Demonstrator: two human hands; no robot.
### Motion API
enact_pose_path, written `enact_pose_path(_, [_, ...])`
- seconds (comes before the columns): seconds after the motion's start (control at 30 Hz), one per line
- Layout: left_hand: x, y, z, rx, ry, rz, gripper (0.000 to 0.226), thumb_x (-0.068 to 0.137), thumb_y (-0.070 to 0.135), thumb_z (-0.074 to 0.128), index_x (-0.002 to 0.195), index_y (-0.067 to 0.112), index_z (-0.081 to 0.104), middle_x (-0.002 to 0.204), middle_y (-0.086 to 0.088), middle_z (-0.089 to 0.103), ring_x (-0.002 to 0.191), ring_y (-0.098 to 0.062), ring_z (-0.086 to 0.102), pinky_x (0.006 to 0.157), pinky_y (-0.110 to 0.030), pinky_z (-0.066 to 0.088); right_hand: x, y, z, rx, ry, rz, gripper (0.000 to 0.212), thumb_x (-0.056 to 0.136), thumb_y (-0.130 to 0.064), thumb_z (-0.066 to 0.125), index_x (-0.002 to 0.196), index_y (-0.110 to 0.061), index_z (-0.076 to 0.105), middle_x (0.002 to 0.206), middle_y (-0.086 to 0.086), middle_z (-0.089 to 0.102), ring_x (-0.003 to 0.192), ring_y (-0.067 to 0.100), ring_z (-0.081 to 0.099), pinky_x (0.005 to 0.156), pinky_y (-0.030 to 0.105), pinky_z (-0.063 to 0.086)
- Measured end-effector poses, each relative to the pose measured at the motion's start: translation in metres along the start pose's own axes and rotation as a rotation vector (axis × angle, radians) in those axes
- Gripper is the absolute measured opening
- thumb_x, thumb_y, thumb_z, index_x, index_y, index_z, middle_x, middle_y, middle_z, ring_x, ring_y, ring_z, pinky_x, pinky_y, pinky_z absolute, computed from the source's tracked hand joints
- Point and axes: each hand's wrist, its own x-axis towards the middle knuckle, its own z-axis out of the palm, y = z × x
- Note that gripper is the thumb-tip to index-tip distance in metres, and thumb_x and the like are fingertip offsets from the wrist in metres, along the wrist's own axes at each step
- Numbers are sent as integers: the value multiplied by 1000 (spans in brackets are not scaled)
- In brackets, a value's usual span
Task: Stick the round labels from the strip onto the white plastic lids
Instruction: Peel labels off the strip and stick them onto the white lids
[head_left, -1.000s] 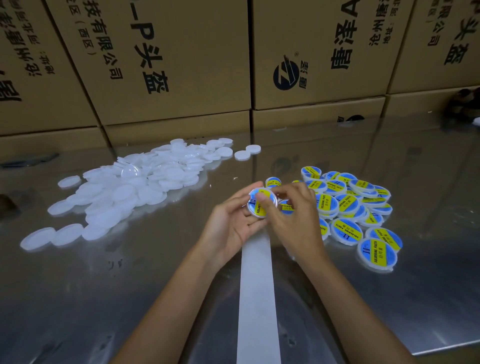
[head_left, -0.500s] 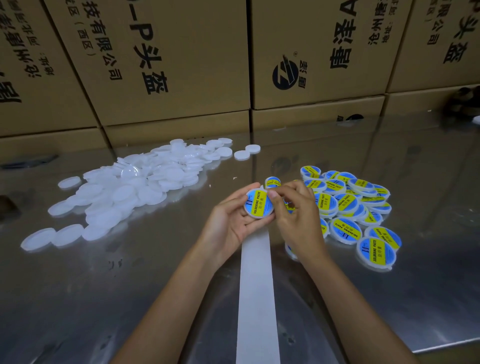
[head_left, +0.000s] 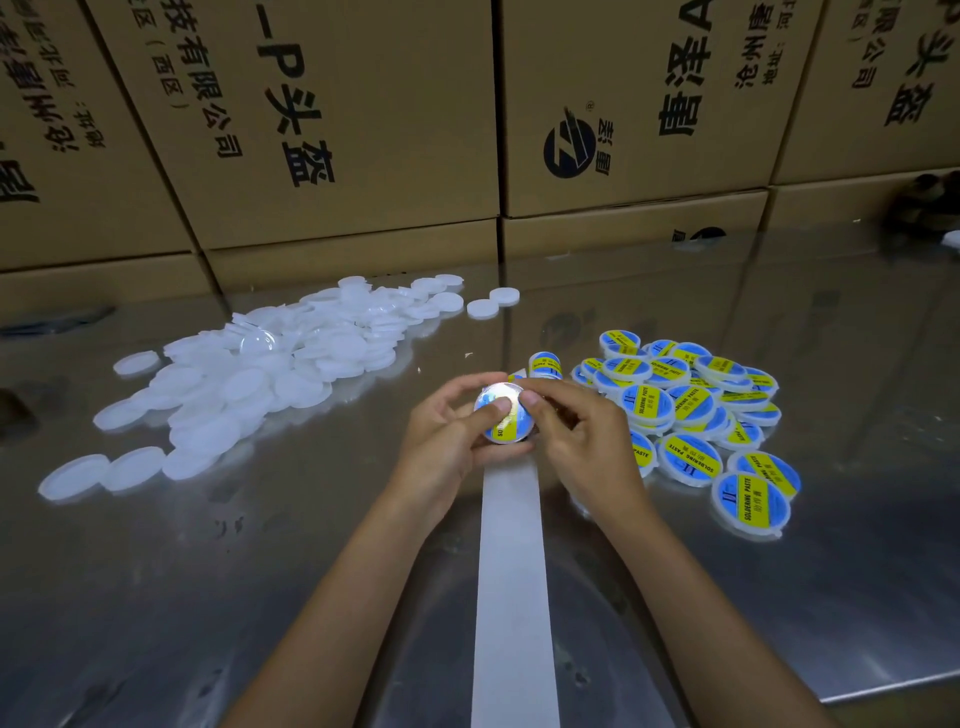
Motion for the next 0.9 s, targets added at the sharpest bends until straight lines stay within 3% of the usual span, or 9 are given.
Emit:
enact_pose_path(0.07, [0,0,-1,60,50,28,20,89,1,70,108,4,68,102,-17,75,85,-30,75,63,-35,61,-2,0,2,-26,-54,49,18,95,-22,63,109,-24,75,75,-13,68,67,7,62,65,26,50])
enact_pose_path(0.13, [0,0,-2,91,101,41,16,88,3,72,103,6,68,94,-16,77,78,-26,75,59,-32,60,-4,-1,5,-61,-126,67,20,90,-34,69,110,-31,70,55,-10,48,51,7,42,54,26,38])
enact_pose_path(0.27, [1,-1,-2,110,161,50,13,86,9,76,97,9,70,86,-15,76,67,-21,72,52,-29,58,-8,-5,8,-38,-179,74,31,81,-25,78,107,-33,63,48,-8,39,47,8,34,50,22,32])
enact_pose_path(0.47, [2,-2,2,-30,40,2,16,97,12,60,109,5,69,106,-17,74,87,-24,74,64,-34,61,-5,-4,6,9,-62,66,11,92,-12,66,101,-19,65,47,-9,35,47,7,31,49,20,28])
enact_pose_path(0.6, [4,-2,3,-141,-73,-71,35,101,8,54,134,18,57,122,-14,71,104,-32,72,80,-40,62,1,-1,-1,16,169,144,11,96,-12,59,100,-18,68,50,-15,53,46,3,44,51,16,33])
enact_pose_path(0.7, [8,-1,-1,-132,40,-86,40,98,8,59,136,22,55,119,-12,72,101,-35,73,80,-42,62,9,5,-16,-202,431,184,18,98,-20,55,111,-19,67,56,-15,58,58,6,56,61,27,42])
enact_pose_path(0.77, [10,-1,-8,-62,139,-61,33,98,6,58,129,18,60,114,-12,74,96,-33,74,77,-42,63,11,8,-28,-443,536,211,31,99,-22,49,125,-17,65,77,0,69,83,28,62,84,38,41])
enact_pose_path(0.8, [11,-2,-10,-31,172,-48,29,99,5,56,125,17,62,110,-12,75,93,-32,75,74,-40,63,12,11,-33,-557,549,233,34,99,-21,47,129,-16,63,85,11,70,90,35,60,91,41,34])
enact_pose_path(0.9, [13,-3,-17,30,251,-26,25,100,1,50,114,15,65,102,-11,77,84,-27,76,63,-33,62,13,17,-37,-750,499,328,39,98,-17,44,134,-12,58,94,23,68,96,40,56,91,41,25])
